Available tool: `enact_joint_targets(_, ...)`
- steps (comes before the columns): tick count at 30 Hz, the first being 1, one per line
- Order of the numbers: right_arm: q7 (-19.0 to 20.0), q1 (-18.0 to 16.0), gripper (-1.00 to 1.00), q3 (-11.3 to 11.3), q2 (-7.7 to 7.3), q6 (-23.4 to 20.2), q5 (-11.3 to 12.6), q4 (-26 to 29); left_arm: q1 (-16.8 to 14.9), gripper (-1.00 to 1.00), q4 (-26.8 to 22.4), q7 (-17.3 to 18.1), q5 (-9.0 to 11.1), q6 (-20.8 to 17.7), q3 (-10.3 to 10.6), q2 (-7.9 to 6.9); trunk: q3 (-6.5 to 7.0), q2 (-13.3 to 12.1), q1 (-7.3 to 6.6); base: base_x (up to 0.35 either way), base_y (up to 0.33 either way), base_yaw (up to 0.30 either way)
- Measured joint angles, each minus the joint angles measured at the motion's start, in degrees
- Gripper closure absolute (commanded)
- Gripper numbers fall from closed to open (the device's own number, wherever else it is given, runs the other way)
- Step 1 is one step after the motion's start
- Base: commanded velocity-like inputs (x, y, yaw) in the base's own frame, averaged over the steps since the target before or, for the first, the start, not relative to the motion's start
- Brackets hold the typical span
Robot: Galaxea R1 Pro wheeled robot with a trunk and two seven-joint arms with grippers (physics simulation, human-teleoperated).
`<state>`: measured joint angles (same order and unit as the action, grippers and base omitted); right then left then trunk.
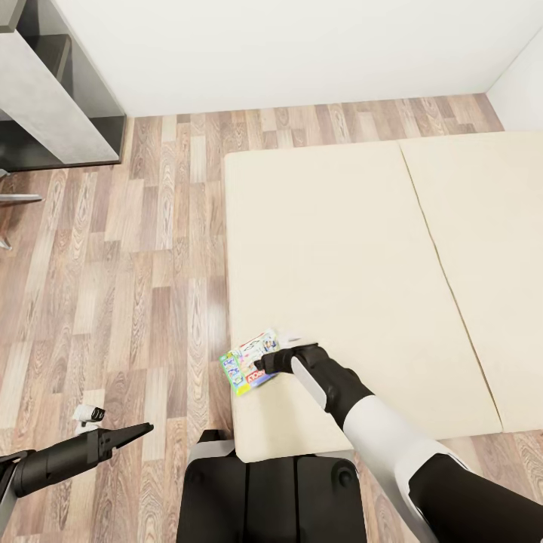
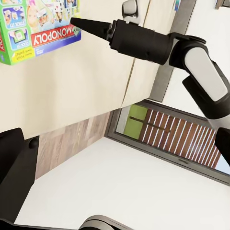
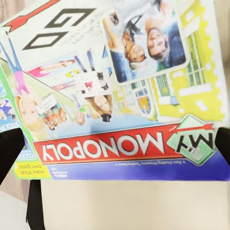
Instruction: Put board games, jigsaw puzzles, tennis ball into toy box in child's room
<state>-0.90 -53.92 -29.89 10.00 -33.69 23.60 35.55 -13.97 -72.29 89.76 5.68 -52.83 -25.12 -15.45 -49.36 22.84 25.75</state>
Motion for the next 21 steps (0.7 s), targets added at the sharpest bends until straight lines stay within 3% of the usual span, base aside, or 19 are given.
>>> enact_joint_targets(21,-1.79,-0.01,-1.00,0.08,0.00,-1.07,-0.39,1.05,0.00,-1.00,0.00,0.00,0.00,0.00,-0.01,0.00,0.00,0.00,0.00,0.000,0.000,0.000)
